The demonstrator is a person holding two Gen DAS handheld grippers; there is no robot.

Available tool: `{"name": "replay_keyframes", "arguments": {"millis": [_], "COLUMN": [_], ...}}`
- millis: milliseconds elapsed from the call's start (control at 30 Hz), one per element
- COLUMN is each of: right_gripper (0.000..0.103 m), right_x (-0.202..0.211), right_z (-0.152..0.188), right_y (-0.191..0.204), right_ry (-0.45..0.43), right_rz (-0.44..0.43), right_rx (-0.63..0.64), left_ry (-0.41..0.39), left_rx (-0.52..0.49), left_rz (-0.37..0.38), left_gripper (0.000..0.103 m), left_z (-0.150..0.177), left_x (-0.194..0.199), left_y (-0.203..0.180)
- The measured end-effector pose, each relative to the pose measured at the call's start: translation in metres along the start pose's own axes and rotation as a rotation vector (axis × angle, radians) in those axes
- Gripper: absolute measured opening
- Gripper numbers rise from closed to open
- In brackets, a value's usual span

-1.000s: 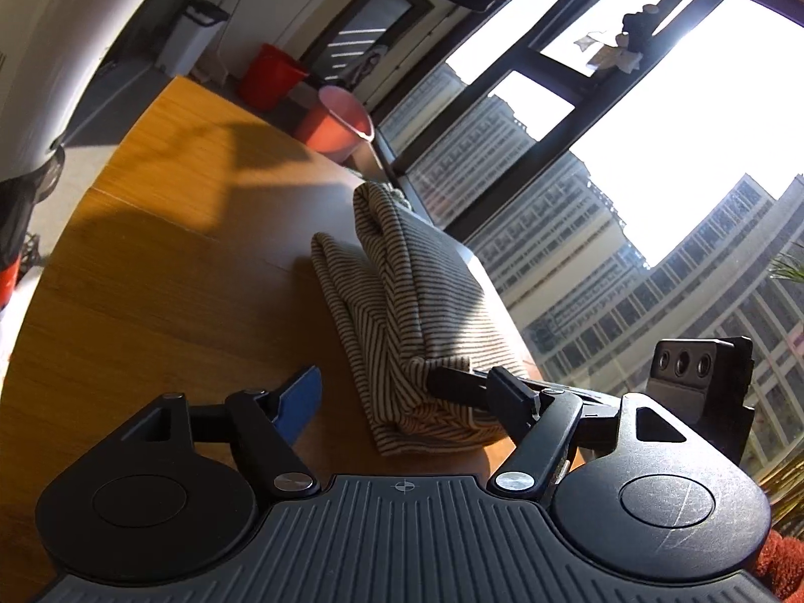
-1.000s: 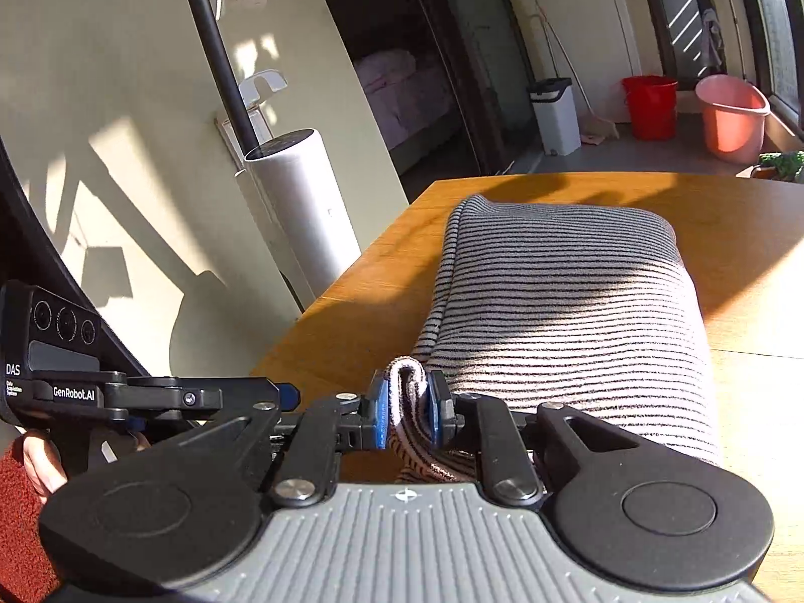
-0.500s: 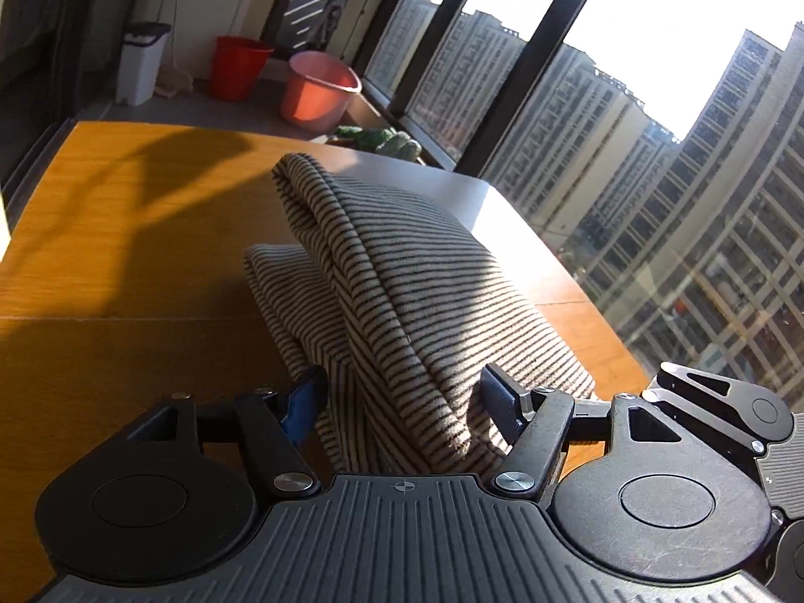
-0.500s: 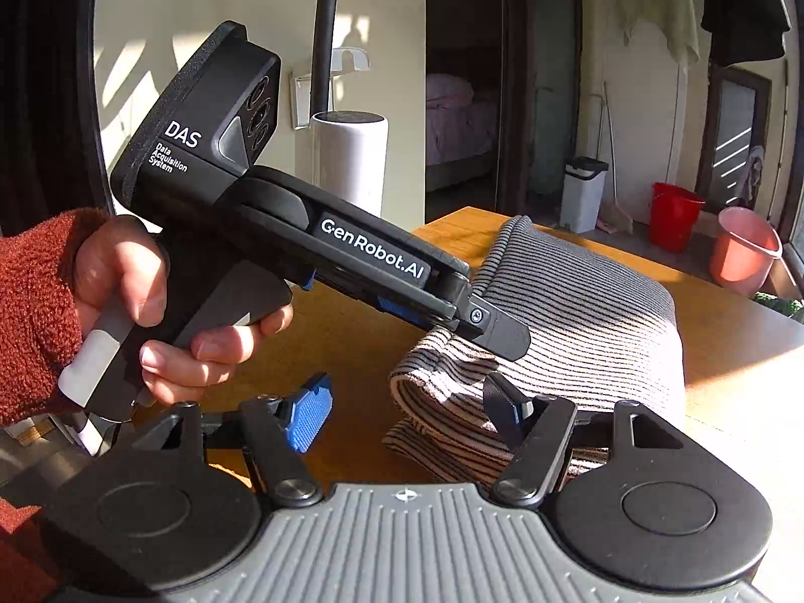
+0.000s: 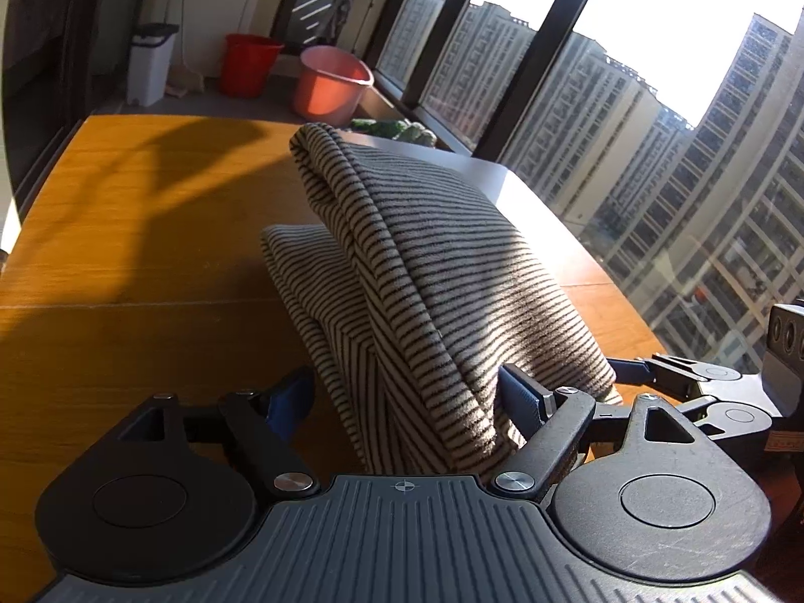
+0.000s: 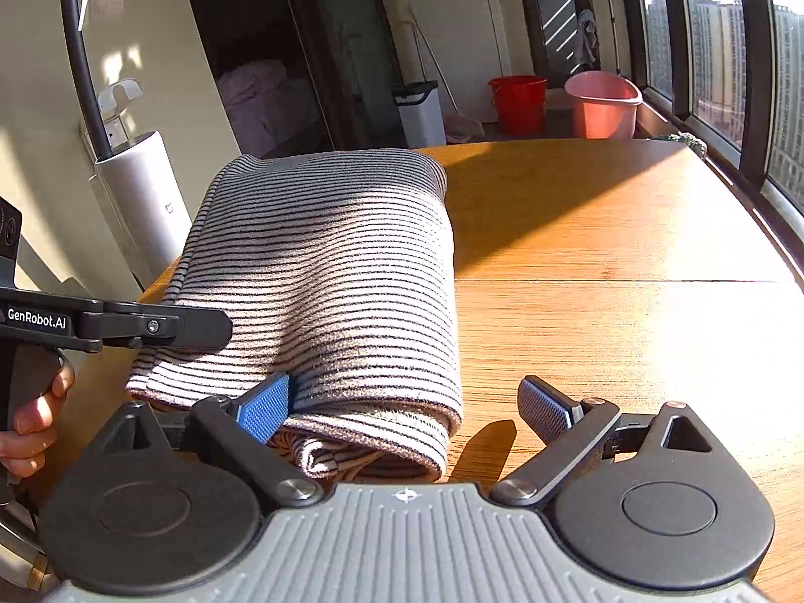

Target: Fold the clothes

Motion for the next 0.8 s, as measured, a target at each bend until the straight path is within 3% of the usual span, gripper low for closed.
{"name": "replay_keyframes", "arguments": {"millis": [267,400,600,667,800], "right_gripper": [0.097,0.103,0.103,0.103,0.103], "right_x": [0.043,0.017,-0.082,-0.100,-0.097], "right_z": [-0.076,-0.117,-0.131,-0.132,-0.130], "right_y": [0.030,0.048,0.060,0.055,0.046], "right_ry": [-0.116,-0.083,0.172,0.181,0.156], "right_rz": [0.024,0.030,0.164,0.166,0.134], "right_rx": [0.185,0.255,0.356,0.303,0.220], "left_ry": [-0.002,0.000,-0.018,-0.024,-0.007], "left_rx": [-0.009,-0.004,0.007,0.029,0.038], "left_rz": [0.011,0.016,0.002,0.006,0.025], "left_gripper": [0.088,0.090,0.092,0.092,0.093], "left_z": [-0.001,0.000,0.001,-0.001,-0.001], "left_x": [0.000,-0.001,-0.002,-0.001,-0.003], "left_y": [0.005,0.006,0.011,0.016,0.017]}}
Point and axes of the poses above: each gripper's, at about its wrist camera, not at the fingertips, and x roughly against the way its jaws point, y to its left, z to its underside, the point moved 7 cm from there along -x, roughly the way its jaws point, and after that the axes turned 7 degrees about y, right-handed, at the moved point
